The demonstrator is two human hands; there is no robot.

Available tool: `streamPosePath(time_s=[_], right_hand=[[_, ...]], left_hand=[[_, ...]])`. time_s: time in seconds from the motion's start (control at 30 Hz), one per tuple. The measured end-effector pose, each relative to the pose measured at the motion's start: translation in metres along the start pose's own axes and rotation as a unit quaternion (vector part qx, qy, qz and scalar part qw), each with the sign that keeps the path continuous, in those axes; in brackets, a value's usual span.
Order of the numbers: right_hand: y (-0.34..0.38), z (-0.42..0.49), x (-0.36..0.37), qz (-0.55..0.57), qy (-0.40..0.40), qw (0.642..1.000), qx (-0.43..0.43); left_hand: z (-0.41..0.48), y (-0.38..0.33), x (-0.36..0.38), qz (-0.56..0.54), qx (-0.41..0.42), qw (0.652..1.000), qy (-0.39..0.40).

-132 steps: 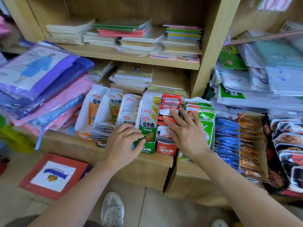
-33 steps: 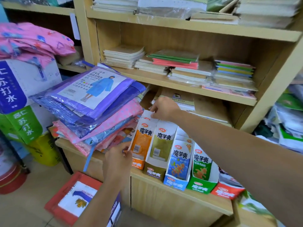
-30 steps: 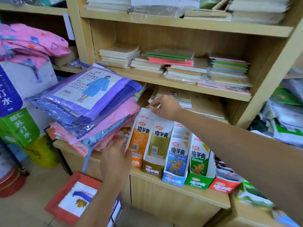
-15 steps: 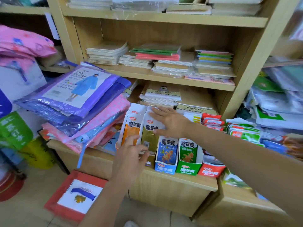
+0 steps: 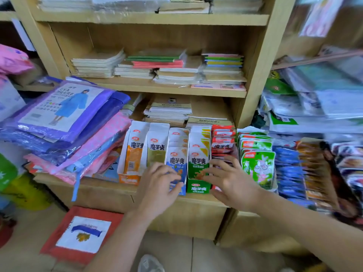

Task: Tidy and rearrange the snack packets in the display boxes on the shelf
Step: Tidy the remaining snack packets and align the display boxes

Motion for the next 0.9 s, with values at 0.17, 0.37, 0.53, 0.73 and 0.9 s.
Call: streamPosePath(time_s=[0.17, 0.37, 0.53, 0.73, 0.9], right_hand=[[0.012, -0.019, 0.025, -0.009, 0.048, 0.998, 0.043], [0.017, -0.029, 0.036, 0.001, 0.058, 0.996, 0.067], [0.017, -0.029, 0.035, 0.002, 0.051, 0.997, 0.06], [0.017, -0.03, 0.036, 0.004, 0.061, 0.996, 0.067], [0.016, -0.028, 0.035, 0.009, 0.061, 0.996, 0.071]], left_hand=[[-0.003, -0.004, 0.05, 0.191, -0.008, 0.96, 0.206], [-0.001, 0.002, 0.065, 0.217, -0.027, 0.947, 0.237], [0.002, 0.003, 0.072, 0.249, -0.028, 0.936, 0.246], [-0.001, 0.0, 0.06, 0.196, -0.006, 0.958, 0.209], [-0.008, -0.005, 0.043, 0.133, 0.0, 0.979, 0.154]])
Point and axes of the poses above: each hand's wrist, its own z-axis towards the middle knuckle, its own x-axis out of the palm, y = z × x, the point moved 9 cm from there along z, towards the middle knuckle, and after that the axes turned 13 degrees about -x, right-handed, at the moved point
